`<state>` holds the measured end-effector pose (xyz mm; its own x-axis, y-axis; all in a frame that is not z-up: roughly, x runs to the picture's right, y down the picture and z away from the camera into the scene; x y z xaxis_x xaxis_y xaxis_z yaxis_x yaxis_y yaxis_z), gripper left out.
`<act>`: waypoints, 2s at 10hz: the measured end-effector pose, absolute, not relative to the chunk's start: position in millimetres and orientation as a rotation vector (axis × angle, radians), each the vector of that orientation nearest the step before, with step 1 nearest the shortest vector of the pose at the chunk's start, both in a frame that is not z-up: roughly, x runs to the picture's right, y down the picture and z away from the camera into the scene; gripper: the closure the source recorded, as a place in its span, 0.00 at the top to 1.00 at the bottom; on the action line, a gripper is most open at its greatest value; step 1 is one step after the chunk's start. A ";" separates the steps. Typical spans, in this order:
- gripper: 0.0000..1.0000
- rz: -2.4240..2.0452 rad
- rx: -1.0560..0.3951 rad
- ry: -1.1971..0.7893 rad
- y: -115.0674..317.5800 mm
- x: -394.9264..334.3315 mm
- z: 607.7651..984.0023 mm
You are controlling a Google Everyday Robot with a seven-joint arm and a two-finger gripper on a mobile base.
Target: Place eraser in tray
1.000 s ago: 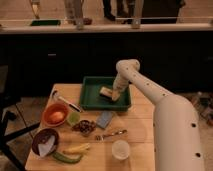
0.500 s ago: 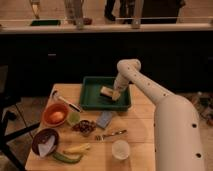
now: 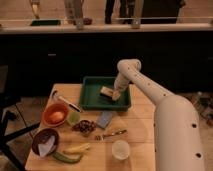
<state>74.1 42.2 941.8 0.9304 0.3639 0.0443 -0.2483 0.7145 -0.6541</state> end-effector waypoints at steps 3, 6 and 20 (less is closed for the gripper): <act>0.09 0.339 -0.690 -0.169 40.4 74.3 940.1; 0.39 0.345 -0.695 -0.179 40.1 73.9 939.9; 0.79 0.335 -0.675 -0.226 34.9 74.4 934.3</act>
<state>74.4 34.9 934.3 0.9225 0.3738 0.0963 -0.2289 0.7307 -0.6432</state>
